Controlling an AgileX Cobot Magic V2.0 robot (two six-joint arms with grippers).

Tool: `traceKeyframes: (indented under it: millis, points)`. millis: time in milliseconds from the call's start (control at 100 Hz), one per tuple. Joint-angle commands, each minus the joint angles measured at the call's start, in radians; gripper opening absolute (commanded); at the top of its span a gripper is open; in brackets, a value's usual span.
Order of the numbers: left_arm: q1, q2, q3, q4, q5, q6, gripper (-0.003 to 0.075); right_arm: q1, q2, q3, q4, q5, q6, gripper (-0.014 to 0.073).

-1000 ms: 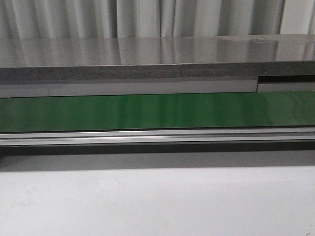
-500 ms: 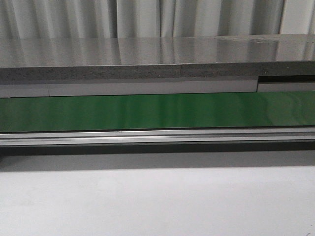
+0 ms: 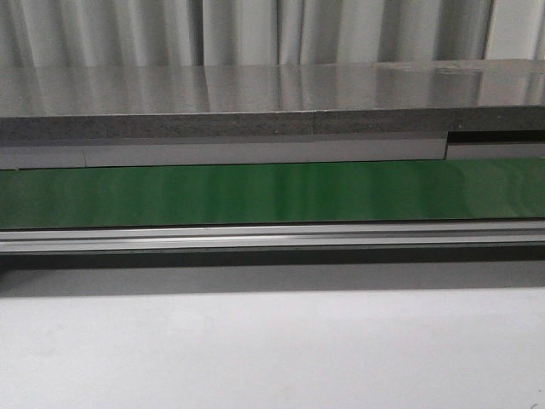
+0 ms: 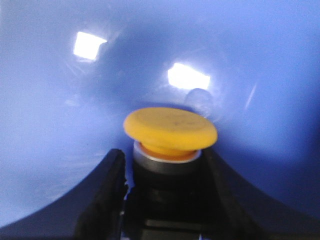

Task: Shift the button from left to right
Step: 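Lift the button with the left gripper and carry it over the belt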

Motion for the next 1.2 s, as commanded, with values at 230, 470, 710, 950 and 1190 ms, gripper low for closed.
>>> traceKeyframes:
  millis: [230, 470, 710, 950, 1190]
  points:
    - [-0.002, -0.243, -0.04, -0.011, 0.016, 0.025, -0.002, 0.002, -0.02, -0.015, -0.006, -0.082, -0.005, -0.0068]
    - [-0.046, -0.317, -0.04, -0.06, 0.098, 0.086, -0.002, 0.002, -0.02, -0.015, -0.006, -0.082, -0.005, -0.0068]
    - [-0.149, -0.314, -0.029, -0.06, 0.116, 0.103, -0.002, 0.002, -0.02, -0.015, -0.006, -0.082, -0.005, -0.0068]
    - [-0.203, -0.29, -0.029, -0.06, 0.093, 0.099, -0.002, 0.002, -0.02, -0.015, -0.006, -0.082, -0.005, -0.0068]
    - [-0.214, -0.252, -0.029, -0.066, 0.085, 0.097, -0.0019, 0.002, -0.02, -0.015, -0.006, -0.082, -0.005, -0.0068]
